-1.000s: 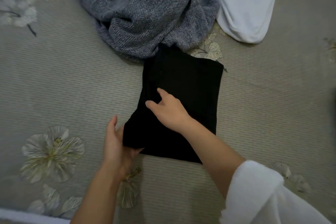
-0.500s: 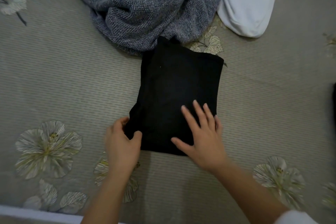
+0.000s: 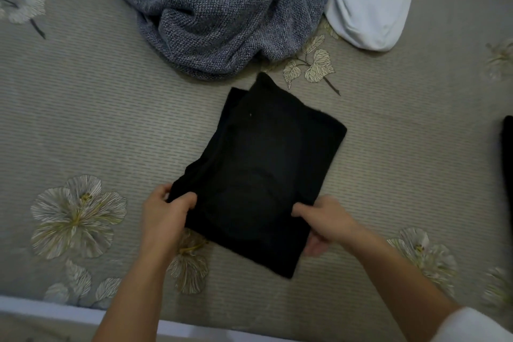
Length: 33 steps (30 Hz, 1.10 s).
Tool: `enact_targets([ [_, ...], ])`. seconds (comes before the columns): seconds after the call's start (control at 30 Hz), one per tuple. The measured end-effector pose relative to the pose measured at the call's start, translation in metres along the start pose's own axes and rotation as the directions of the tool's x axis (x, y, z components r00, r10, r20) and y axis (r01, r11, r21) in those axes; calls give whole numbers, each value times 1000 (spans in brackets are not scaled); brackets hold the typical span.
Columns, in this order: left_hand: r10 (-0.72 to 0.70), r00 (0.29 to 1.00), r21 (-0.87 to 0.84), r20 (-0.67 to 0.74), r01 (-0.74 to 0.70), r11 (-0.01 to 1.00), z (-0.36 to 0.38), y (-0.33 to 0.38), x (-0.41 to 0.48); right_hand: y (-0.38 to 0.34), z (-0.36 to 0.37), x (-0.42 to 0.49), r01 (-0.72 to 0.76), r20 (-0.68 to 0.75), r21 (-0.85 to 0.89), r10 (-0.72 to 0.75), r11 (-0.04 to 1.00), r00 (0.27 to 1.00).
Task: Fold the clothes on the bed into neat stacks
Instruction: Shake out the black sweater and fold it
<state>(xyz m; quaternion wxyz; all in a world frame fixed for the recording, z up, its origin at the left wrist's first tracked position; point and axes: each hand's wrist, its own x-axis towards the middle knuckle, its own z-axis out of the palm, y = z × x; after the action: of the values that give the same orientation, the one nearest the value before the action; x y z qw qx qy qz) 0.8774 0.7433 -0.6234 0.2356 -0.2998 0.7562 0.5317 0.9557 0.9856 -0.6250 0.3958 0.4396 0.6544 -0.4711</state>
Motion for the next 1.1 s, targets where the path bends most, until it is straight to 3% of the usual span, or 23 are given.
enact_targets([
  [0.07, 65, 992, 30, -109, -62, 998, -9, -1, 2, 6, 15, -15, -113, 310, -198, 172, 974, 935],
  [0.13, 116, 970, 19, -212, -115, 993, -18, -3, 6, 11, 28, -26, -22, 442, -385, 206, 923, 873],
  [0.2, 159, 934, 18, -321, -162, 987, -21, -5, 8, 10, 33, -28, 198, 320, -461, -46, 865, 946],
  [0.27, 358, 843, 228, -402, -286, 931, -16, -7, 2, 2, 32, -27, 399, 77, -354, -399, 846, 914],
  [0.3, 484, 790, 351, -376, -362, 863, -9, -9, -5, -5, 32, -26, 515, -59, -302, -555, 802, 830],
  [0.37, 640, 738, 512, -213, -474, 717, 13, -17, -22, -22, 35, -20, 663, -233, -469, -805, 584, 545],
  [0.4, 669, 736, 571, -108, -504, 647, 25, -23, -31, -29, 37, -12, 654, -228, -580, -868, 485, 442],
  [0.43, 669, 743, 625, -13, -517, 585, 36, -31, -40, -36, 40, -3, 619, -168, -667, -893, 415, 417],
  [0.5, 599, 797, 713, 71, -461, 529, 49, -52, -49, -49, 42, 16, 490, -25, -819, -871, 299, 490],
  [0.6, 424, 905, 755, -24, -261, 601, 52, -74, -45, -62, 34, 45, 347, 97, -930, -824, 125, 558],
  [0.8, 362, 931, 763, -40, -205, 613, 55, -79, -36, -82, 11, 67, 420, 209, -899, -720, 126, 662],
  [0.93, 362, 931, 760, -42, -205, 617, 53, -78, -36, -97, -7, 65, 499, 291, -858, -689, 119, 664],
  [1.0, 362, 932, 753, -33, -215, 621, 53, -76, -37, -100, -12, 63, 543, 253, -822, -743, 173, 620],
  [1.1, 382, 924, 708, -15, -259, 657, 50, -75, -37, -89, -18, 60, 525, -119, -681, -784, 511, 609],
])
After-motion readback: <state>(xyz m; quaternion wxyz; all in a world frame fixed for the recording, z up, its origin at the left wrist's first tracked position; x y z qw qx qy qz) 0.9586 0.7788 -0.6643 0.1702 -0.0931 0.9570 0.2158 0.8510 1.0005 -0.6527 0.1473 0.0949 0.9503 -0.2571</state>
